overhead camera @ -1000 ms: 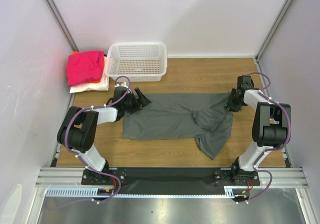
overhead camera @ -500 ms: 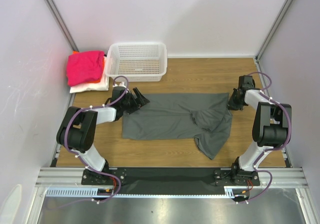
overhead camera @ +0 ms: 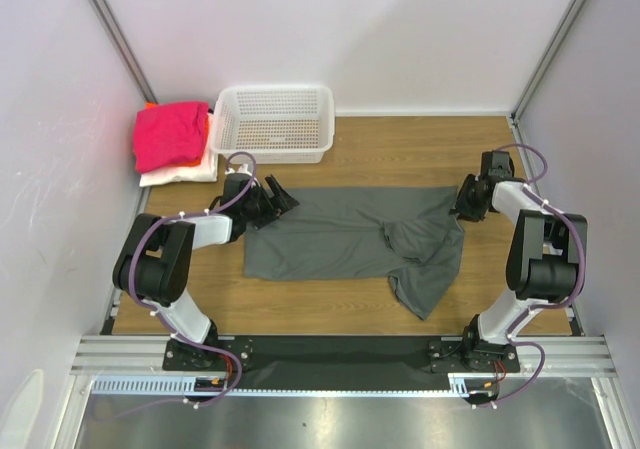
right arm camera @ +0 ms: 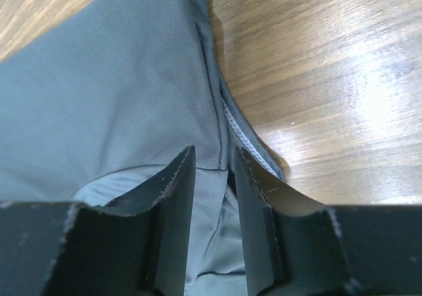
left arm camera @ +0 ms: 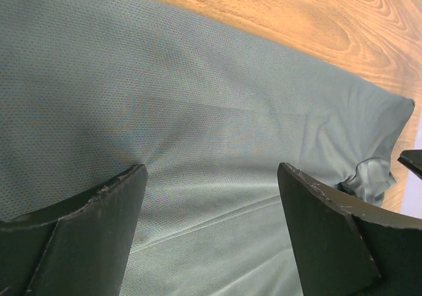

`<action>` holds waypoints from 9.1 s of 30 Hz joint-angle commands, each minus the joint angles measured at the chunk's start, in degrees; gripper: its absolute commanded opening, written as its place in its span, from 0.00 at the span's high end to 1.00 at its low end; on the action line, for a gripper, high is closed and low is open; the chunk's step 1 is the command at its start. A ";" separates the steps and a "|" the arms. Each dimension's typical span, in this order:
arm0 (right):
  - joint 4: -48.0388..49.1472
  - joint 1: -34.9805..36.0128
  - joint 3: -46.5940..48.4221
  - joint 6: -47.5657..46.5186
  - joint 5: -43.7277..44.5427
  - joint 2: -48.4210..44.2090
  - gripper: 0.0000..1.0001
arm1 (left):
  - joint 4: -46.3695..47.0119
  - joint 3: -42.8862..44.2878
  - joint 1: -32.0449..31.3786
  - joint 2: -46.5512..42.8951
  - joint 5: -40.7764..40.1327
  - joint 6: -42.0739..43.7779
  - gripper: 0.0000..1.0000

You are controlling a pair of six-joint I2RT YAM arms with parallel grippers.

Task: Fold and stack the t-shirts
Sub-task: Fold the tshirt

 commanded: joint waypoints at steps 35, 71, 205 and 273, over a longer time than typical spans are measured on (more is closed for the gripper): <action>-0.03 -1.45 -0.68 -2.19 3.07 1.31 1.00 | -1.22 0.25 0.77 -0.34 -0.88 -0.09 0.12; 6.21 3.73 15.49 -2.46 -7.91 11.42 0.62 | -23.11 -3.43 4.02 -19.59 -18.81 5.89 0.24; -3.27 3.38 -2.92 12.29 -4.57 -24.13 0.16 | -34.87 0.80 0.07 -33.63 -20.12 -0.41 0.25; -8.73 13.40 -26.70 12.40 -2.11 -45.18 0.54 | -10.55 27.24 -59.70 18.29 -42.54 2.64 0.65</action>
